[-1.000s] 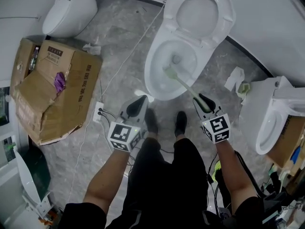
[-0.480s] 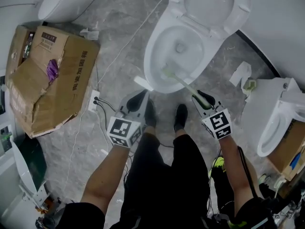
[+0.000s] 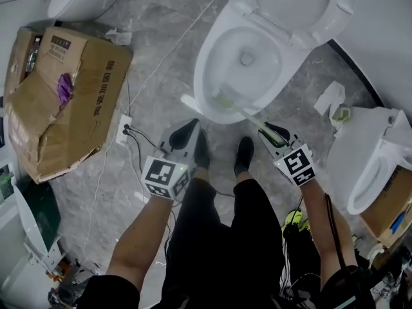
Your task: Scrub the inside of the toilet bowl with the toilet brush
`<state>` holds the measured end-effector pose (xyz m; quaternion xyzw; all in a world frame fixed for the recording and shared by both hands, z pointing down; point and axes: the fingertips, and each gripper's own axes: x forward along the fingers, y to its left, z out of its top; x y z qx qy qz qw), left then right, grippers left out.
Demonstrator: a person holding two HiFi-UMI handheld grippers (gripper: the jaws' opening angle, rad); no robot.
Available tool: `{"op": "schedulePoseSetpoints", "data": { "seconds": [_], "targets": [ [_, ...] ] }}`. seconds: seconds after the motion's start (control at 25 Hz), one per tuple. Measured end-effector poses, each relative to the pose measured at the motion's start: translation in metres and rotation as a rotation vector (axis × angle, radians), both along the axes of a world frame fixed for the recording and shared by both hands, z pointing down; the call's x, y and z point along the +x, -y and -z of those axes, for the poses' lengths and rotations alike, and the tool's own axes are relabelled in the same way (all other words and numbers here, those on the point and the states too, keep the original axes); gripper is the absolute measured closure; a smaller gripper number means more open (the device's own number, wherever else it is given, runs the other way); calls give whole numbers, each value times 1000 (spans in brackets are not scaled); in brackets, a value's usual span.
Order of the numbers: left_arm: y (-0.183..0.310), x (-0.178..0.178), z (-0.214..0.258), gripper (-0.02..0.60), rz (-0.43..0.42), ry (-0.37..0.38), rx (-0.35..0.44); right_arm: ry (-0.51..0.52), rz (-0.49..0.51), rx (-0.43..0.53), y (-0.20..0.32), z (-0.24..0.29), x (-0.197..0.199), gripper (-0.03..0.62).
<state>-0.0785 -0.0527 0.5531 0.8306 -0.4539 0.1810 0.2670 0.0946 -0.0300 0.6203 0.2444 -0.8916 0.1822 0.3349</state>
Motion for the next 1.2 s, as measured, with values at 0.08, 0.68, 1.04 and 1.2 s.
{"op": "schedulePoseSetpoints", "data": {
  "seconds": [0.08, 0.68, 1.04, 1.2],
  "targets": [
    [0, 0, -5, 572, 5, -2, -5, -6, 20, -6, -1, -6, -2, 482],
    [5, -7, -19, 572, 12, -13, -21, 4, 66, -31, 1, -21, -22, 482],
    [11, -8, -18, 572, -6, -14, -27, -1, 43, -30, 9, -21, -32, 482],
    [14, -8, -17, 572, -20, -13, -29, -6, 27, -31, 15, -21, -36, 482]
  ]
}}
